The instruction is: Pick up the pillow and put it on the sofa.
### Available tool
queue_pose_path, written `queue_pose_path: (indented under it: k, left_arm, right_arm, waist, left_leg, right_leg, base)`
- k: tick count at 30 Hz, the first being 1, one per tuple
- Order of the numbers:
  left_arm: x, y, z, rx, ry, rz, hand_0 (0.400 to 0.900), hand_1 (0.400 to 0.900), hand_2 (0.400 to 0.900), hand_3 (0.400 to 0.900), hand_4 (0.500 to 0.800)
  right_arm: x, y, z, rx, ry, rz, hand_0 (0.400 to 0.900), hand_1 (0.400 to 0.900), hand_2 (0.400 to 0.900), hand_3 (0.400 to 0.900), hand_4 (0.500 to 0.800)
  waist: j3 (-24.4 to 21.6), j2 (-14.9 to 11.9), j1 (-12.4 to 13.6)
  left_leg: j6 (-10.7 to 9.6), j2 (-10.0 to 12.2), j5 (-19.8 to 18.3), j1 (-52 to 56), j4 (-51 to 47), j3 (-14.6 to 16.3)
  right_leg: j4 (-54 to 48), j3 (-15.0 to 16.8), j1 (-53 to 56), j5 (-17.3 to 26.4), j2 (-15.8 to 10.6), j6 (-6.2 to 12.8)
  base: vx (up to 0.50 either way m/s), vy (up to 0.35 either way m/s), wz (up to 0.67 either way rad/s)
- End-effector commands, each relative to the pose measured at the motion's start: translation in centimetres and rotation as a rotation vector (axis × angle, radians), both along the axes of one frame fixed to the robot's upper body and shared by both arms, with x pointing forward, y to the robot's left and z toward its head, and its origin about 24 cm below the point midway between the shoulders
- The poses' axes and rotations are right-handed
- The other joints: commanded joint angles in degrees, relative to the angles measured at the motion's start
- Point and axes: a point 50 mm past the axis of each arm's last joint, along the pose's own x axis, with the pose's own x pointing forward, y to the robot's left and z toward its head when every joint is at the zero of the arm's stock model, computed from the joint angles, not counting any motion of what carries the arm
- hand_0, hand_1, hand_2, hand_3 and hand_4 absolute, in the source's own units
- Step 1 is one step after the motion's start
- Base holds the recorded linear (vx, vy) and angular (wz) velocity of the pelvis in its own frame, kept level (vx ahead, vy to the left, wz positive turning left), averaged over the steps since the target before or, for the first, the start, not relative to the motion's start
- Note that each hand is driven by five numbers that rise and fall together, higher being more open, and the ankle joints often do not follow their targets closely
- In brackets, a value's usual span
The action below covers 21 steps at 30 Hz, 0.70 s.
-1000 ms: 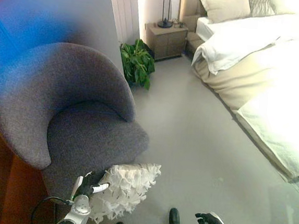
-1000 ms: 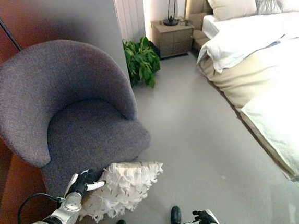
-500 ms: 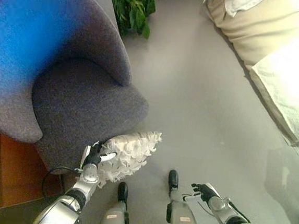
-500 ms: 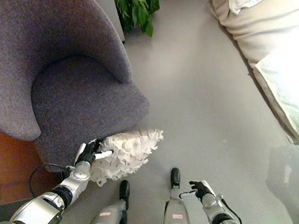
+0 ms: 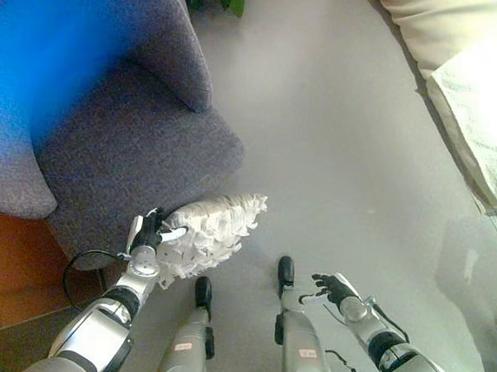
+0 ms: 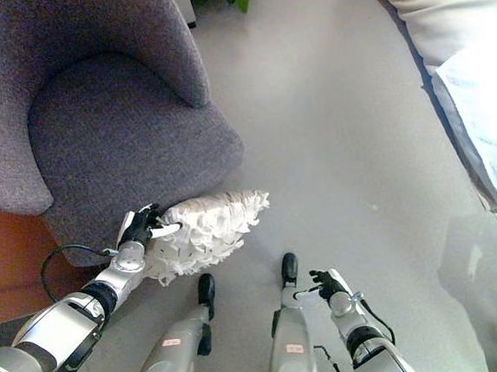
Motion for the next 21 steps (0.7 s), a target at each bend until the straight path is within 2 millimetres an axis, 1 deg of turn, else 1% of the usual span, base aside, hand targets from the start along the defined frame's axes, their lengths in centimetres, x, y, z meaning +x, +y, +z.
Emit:
queue_pose_path:
  k: [1, 5, 9, 13, 18, 19, 20, 21]
  left_arm:
    - [2.0, 2.8, 3.7, 0.052, -0.111, 0.106, 0.900, 0.900, 0.900, 0.900, 0.800]
    - [2.8, 3.0, 4.9, 0.033, -0.134, 0.128, 0.900, 0.900, 0.900, 0.900, 0.800]
    - [3.1, 3.3, 5.5, -0.007, -0.145, 0.139, 0.900, 0.900, 0.900, 0.900, 0.800]
    - [3.1, 3.0, 5.0, -0.025, -0.106, 0.099, 0.900, 0.900, 0.900, 0.900, 0.800]
    - [3.1, 3.0, 4.9, -0.013, -0.095, 0.098, 0.900, 0.900, 0.900, 0.900, 0.800]
    - [3.1, 3.0, 5.1, -0.011, -0.098, 0.106, 0.831, 0.831, 0.831, 0.831, 0.759]
    - [3.2, 3.1, 5.2, -0.007, -0.103, 0.117, 0.831, 0.831, 0.831, 0.831, 0.759]
    - [3.2, 3.2, 5.4, -0.003, -0.106, 0.125, 0.649, 0.649, 0.649, 0.649, 0.649]
  right_arm:
    - [2.0, 0.5, 1.7, -0.017, -0.083, 0.030, 0.900, 0.900, 0.900, 0.900, 0.800]
    - [3.2, 0.9, 2.8, -0.013, -0.122, 0.047, 0.900, 0.900, 0.900, 0.900, 0.800]
    - [3.5, 1.1, 3.1, -0.010, -0.138, 0.059, 0.900, 0.900, 0.900, 0.900, 0.800]
    - [3.6, 1.4, 3.2, -0.009, -0.141, 0.060, 0.900, 0.900, 0.900, 0.900, 0.800]
    - [3.9, 1.3, 3.5, -0.012, -0.145, 0.066, 0.900, 0.900, 0.900, 0.900, 0.800]
    - [4.0, 1.3, 3.6, -0.015, -0.147, 0.067, 0.900, 0.900, 0.900, 0.900, 0.800]
    - [4.1, 1.2, 3.8, -0.018, -0.150, 0.069, 0.900, 0.900, 0.900, 0.900, 0.800]
    - [4.2, 1.2, 3.8, -0.021, -0.151, 0.072, 0.900, 0.900, 0.900, 0.900, 0.800]
  waist:
    - [2.6, -0.6, -1.1]
    - [2.9, -1.1, -1.2]
    - [2.9, -1.5, -1.2]
    - [2.9, -1.7, -1.1]
    - [2.9, -1.7, -1.2]
    - [2.9, -1.7, -1.3]
    - [2.9, -1.7, -1.4]
    - [2.9, -1.7, -1.5]
  left_leg:
    - [4.9, -3.4, -2.1, -8.1, 9.4, 1.7]
    - [4.9, -3.5, -2.0, -10.1, 10.2, 1.9]
    - [4.8, -3.5, -2.0, -11.4, 10.6, 1.8]
    - [4.8, -3.5, -1.7, -12.2, 10.6, 1.6]
    - [4.6, -3.4, -1.4, -13.0, 11.0, 1.6]
    - [4.6, -3.3, -1.3, -13.3, 11.0, 1.6]
    - [4.5, -3.3, -1.2, -13.6, 11.2, 1.7]
    - [4.5, -3.2, -1.2, -14.0, 11.4, 1.7]
  right_leg:
    - [7.8, 0.0, -1.1, -7.6, 1.7, -0.78]
    - [8.2, 0.2, -3.1, -7.2, 1.9, -0.87]
    - [8.6, 0.1, -4.3, -7.2, 2.1, -0.89]
    - [9.0, -0.3, -5.2, -7.1, 2.0, -0.92]
    - [9.4, -0.4, -5.9, -7.1, 2.1, -0.96]
    - [9.5, -0.4, -6.3, -7.1, 2.1, -0.98]
    - [9.6, -0.4, -6.6, -7.0, 2.0, -0.99]
    - [9.7, -0.4, -6.9, -7.0, 2.0, -1.01]
  base:
    - [0.00, 0.000, 0.00]
    - [-0.02, 0.000, -0.03]
    - [0.00, 0.000, 0.00]
    - [-0.01, -0.009, 0.01]
    - [0.00, 0.000, 0.00]
    - [0.00, 0.000, 0.00]
    - [0.00, 0.000, 0.00]
    - [0.00, 0.000, 0.00]
